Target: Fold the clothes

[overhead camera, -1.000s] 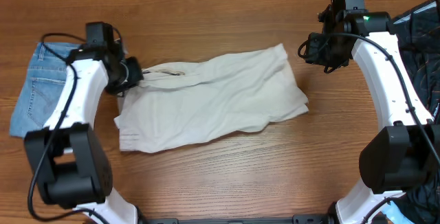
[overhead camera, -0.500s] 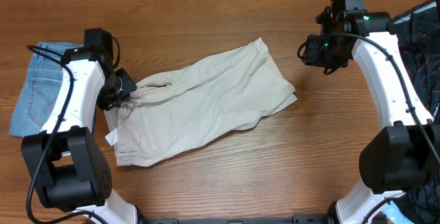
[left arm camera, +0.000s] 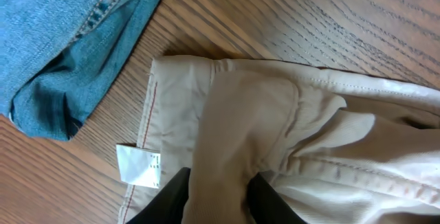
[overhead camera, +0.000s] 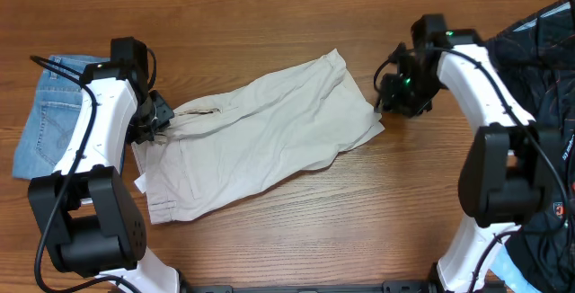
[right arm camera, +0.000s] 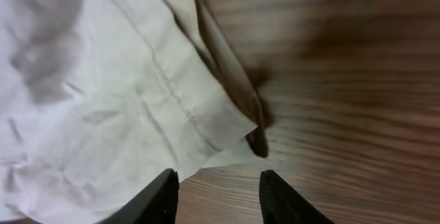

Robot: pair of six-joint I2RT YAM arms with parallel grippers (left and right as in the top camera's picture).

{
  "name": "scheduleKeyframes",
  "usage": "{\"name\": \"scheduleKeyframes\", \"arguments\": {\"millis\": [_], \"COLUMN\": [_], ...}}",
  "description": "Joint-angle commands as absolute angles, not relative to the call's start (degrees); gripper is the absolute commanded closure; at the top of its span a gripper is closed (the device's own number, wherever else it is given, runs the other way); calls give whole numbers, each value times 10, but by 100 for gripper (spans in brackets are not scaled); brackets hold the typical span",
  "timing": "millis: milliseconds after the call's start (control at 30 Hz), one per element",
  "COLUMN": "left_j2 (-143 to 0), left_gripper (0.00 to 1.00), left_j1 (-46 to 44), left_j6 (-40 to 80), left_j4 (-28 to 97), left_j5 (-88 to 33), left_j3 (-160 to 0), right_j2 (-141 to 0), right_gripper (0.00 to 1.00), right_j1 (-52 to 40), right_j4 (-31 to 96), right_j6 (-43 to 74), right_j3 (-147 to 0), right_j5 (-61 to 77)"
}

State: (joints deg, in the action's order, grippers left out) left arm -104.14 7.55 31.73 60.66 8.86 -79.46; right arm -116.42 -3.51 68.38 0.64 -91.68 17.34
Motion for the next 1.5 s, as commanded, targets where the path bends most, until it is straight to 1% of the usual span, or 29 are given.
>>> {"name": "scheduleKeyframes", "arguments": {"millis": [0,33,67,100,167,300,400,667,700,733,800,833,900,1000,1100,1467], "left_j2": [-1035,-1035,-1035,-1035,-1035,-1035,-1035,-1033,-1033,-1033,-1033,-1033,-1034,-1035,-1035,-1035], "left_gripper": [55,45,38,34,32,32,31,28,27,27,27,27,27,29,33,33], "left_j1": [79,79,79,79,79,79,79,79,79,79,79,77,73,63,46,13], "left_j6": [326,326,326,326,321,319,317,282,282,277,274,274,274,269,261,264], "left_j4": [609,609,609,612,613,613,613,615,616,616,615,611,610,609,608,512], "left_j5": [109,109,109,109,109,107,103,17,8,-2,-13,-22,-31,-41,-41,-66], "left_j3": [-797,-797,-797,-797,-797,-797,-797,-828,-836,-845,-858,-861,-860,-854,-837,-722], "right_j2": [-1168,-1171,-1171,-1171,-1171,-1171,-1171,-1172,-1173,-1175,-1183,-1187,-1189,-1189,-1189,-1188], "right_gripper": [54,54,53,53,53,53,50,50,53,59,82,91,96,96,96,96], "right_j1": [-48,-49,-49,-49,-49,-49,-49,-49,-49,-49,-49,-49,-49,-47,-43,3], "right_j4": [676,670,664,655,632,581,549,506,499,495,490,487,484,479,479,517], "right_j6": [-2,-2,-1,0,0,0,0,26,34,35,35,35,35,65,113,226], "right_j3": [-893,-883,-876,-867,-849,-821,-803,-769,-764,-761,-761,-761,-761,-761,-761,-761], "right_j5": [192,192,192,192,192,192,192,183,180,181,181,181,181,167,118,-53]}}
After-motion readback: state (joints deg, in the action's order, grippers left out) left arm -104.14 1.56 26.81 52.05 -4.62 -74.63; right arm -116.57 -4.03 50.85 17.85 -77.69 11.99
